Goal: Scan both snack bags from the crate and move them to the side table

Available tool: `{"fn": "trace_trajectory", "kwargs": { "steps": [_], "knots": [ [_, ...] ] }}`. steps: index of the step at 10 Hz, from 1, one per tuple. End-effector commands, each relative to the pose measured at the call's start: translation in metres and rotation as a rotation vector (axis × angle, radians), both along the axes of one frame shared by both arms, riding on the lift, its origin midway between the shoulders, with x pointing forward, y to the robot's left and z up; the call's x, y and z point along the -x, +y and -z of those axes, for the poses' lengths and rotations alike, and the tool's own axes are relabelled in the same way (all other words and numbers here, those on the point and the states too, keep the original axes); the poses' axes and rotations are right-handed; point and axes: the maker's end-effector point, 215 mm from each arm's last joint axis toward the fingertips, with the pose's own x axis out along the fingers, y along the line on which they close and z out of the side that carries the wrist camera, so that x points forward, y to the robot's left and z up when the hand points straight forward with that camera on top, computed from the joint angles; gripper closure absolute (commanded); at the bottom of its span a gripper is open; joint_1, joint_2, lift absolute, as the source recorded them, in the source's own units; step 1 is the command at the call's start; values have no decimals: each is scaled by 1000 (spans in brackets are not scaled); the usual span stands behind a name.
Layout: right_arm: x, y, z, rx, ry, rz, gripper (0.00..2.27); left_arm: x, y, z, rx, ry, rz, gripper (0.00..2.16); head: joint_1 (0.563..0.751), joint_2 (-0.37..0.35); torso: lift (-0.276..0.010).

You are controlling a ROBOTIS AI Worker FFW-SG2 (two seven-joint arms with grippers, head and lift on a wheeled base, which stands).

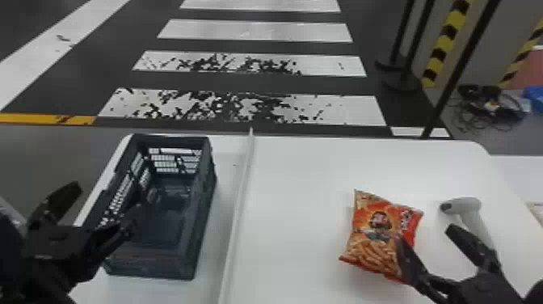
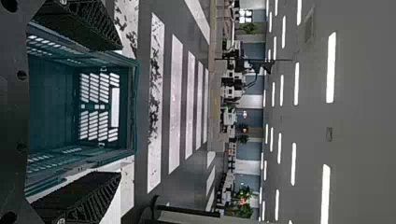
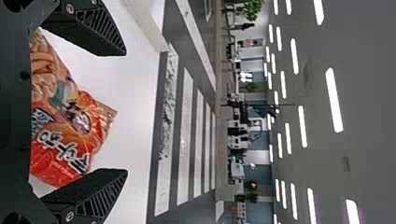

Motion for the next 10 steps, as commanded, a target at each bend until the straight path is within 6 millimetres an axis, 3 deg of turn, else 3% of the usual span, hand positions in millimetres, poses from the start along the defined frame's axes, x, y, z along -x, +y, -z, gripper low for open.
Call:
{"fn": "trace_trajectory", "kwargs": {
  "steps": [1,3,6,9,10],
  "knots": [
    [10,28,25,77,100,-69,100,4,2,4,11,3,-3,33,695,62,-95],
    [31,52,56,260,237,-100,100,4,2,12,30,1,6,33,695,109,-95],
    [56,39,87,558,412,-41,80,5,-1,10,52,-22,23,36,695,140,-95],
    [56,21,78,828,447,8,70,5,-3,12,77,-29,38,36,695,123,-95],
    [49,27,71,875,423,15,70,6,-3,14,81,-30,43,36,695,114,-95]
  ]
}}
